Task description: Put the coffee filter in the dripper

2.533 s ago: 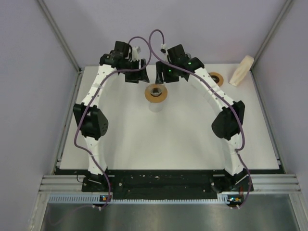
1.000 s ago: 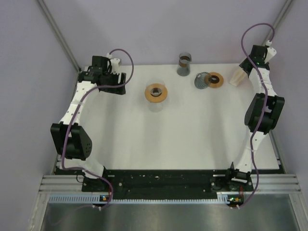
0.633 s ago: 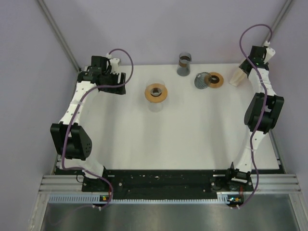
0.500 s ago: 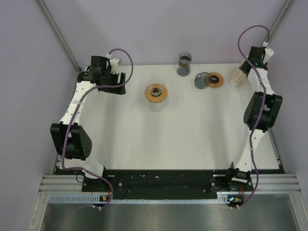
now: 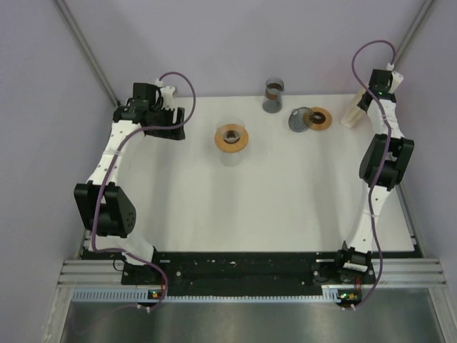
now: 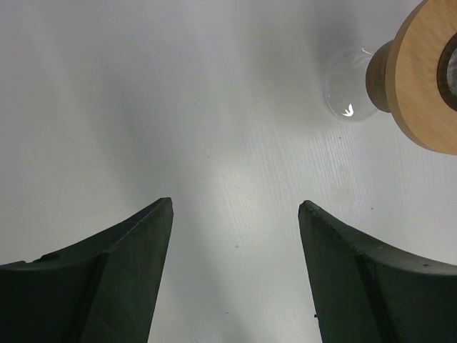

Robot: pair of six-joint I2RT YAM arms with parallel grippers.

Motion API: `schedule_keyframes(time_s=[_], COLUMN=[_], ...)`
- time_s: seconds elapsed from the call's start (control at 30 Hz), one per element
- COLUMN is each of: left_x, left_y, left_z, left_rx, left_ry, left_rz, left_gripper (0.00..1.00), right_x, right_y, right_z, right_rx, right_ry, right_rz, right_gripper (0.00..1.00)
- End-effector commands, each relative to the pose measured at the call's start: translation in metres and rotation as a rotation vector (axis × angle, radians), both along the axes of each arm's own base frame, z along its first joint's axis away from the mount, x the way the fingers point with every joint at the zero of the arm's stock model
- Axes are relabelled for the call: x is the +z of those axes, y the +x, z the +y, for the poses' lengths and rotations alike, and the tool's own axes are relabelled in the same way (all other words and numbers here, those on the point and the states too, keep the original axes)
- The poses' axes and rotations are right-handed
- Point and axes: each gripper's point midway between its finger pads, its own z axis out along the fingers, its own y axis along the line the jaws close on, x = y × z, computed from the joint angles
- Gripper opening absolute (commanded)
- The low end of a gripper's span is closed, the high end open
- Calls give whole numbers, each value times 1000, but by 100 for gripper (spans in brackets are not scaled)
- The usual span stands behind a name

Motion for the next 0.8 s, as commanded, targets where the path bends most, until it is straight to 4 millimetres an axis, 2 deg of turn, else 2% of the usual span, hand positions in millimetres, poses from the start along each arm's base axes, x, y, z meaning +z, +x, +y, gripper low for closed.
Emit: schedule_keyframes(time_s=[0.0, 0.13, 0.27, 0.37, 0.47, 0.6, 0.77], left_x=[24, 25, 25, 26, 26, 28, 31], left_y=[5, 6, 7, 7, 6, 3, -2], left_z=[1, 2, 3, 4, 5, 6, 5], left_rx=[-9, -9, -4, 0, 1, -3, -20], left_ry=[-16, -23, -23, -21, -18, -20, -28], left_rz=[-71, -69, -67, -69, -68, -69, -66], left_gripper=[77, 77, 77, 77, 77, 77, 77], right_x=[9, 0, -4, 3, 27, 77, 134], right_y=[2, 8, 9, 3, -6, -21, -56], right_z=[-16, -13, -12, -14, -17, -11, 3], right_rx=[-7, 38, 62, 57, 48, 93, 155], right_ry=[8, 22, 23, 2, -39, -89, -183], right_rz=[-23, -14, -3, 3, -11, -80, -141], right_gripper=[34, 24, 0, 0, 0, 0, 0])
